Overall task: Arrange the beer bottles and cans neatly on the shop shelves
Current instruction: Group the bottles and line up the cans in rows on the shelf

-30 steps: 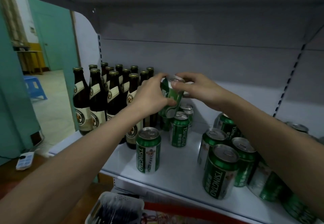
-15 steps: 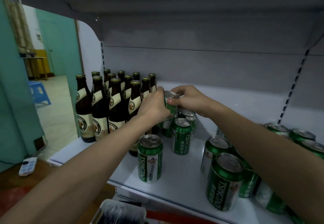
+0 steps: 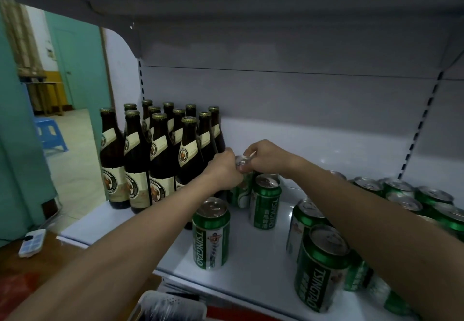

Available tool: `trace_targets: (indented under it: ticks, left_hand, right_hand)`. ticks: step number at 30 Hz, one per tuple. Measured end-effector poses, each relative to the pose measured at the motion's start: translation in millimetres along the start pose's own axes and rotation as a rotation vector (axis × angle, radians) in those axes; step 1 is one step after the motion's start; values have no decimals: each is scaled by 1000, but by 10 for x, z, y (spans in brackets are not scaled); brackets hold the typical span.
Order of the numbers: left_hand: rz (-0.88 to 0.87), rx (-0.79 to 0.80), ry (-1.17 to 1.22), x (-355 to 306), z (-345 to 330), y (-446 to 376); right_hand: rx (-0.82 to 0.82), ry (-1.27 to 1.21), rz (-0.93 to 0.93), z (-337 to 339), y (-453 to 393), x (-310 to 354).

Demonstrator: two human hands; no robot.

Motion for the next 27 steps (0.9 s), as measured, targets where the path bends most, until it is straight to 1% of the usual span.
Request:
trace_targets:
  ticks: [7,10,13,16,19,21,23,25,27]
  left_hand:
    - [22,52,-39,37,-90,-82]
    - [55,80,-77,72,-125,-107]
    - [53,98,-101,79,-140,-106]
    - [-27,67,-135,37,-104,-65]
    - [-185,-73,-190,-79,-20,37]
    - [-265,-108,-169,-178,-4,128]
    - [-277,-53,-155,-255,-44,187]
    - [-248,13,-180,-293,-120,206]
    - [-227,44,-187,-302,-180,197]
  right_hand:
    - [38,126,-90,-84,-108,-48]
    - [69,214,-75,-152,-105,-28]
    - [68,234,-60,-138,-73,-36]
    - [2,230,-42,-1,0,-40]
    - [-88,186,-25,182,148,-32]
    - [-87,160,-32,281,263,-83]
    - [-17,114,-62,333,384,-171]
    - [114,95,-107,322,476,-263]
    - [215,135,-134,262,525,-325]
Point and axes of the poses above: each hand's wrist, its own y-axis away from the middle knuckle, its own z-axis out of the back of the hand, x = y × z, the point moved 2 cm from there along -y, towards the middle knuckle, and after that the axes turned 14 degrees about x, right-handed, at the moved point
